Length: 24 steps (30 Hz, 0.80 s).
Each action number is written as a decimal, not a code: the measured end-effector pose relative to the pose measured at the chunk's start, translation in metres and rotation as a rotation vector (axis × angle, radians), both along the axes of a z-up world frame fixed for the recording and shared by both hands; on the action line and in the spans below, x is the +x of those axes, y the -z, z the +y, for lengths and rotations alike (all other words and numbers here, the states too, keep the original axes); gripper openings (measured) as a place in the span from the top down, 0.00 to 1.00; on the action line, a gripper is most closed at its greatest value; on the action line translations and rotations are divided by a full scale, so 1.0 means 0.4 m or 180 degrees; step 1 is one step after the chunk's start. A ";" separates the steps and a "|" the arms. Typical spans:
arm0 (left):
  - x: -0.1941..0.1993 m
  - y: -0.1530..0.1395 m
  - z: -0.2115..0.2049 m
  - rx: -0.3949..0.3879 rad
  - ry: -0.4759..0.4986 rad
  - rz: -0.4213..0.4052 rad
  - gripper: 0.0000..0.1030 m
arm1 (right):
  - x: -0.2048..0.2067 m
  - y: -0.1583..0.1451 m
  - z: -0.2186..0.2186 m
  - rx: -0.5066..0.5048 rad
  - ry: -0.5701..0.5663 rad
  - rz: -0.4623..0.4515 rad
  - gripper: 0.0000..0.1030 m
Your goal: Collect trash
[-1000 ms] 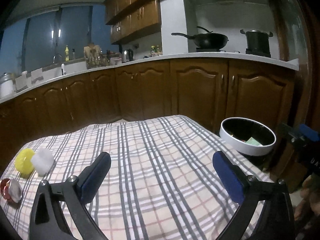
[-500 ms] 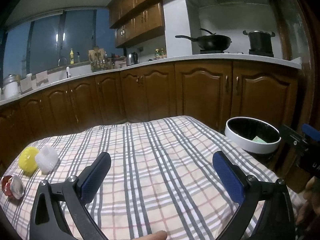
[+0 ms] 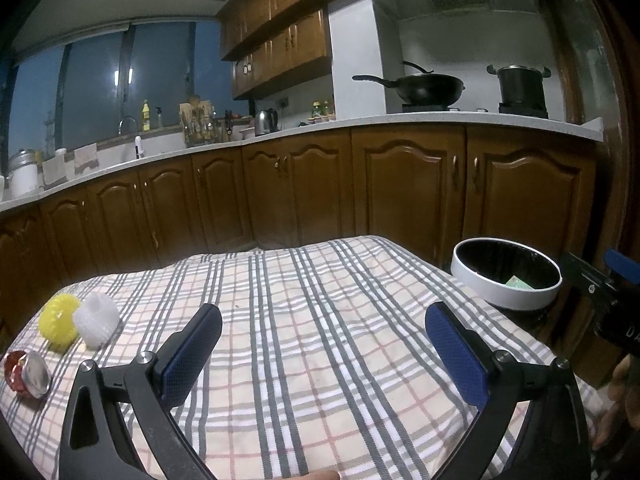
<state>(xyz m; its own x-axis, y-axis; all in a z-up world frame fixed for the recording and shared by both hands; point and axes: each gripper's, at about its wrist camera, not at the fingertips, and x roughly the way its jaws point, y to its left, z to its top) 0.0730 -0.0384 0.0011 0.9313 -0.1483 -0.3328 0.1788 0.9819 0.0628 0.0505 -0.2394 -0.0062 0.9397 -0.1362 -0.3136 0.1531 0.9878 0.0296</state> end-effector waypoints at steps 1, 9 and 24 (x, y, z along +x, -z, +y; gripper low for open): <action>0.000 0.000 0.000 0.0000 0.0001 -0.0003 0.01 | -0.001 -0.001 0.000 0.0002 0.0002 -0.0001 0.00; 0.000 -0.001 0.003 0.0004 0.0010 -0.0019 0.01 | -0.001 -0.002 -0.003 0.0024 0.0009 -0.0005 0.00; -0.006 0.002 0.008 0.0025 0.0041 -0.0050 0.01 | -0.005 -0.003 -0.009 0.0053 0.0007 -0.0012 0.00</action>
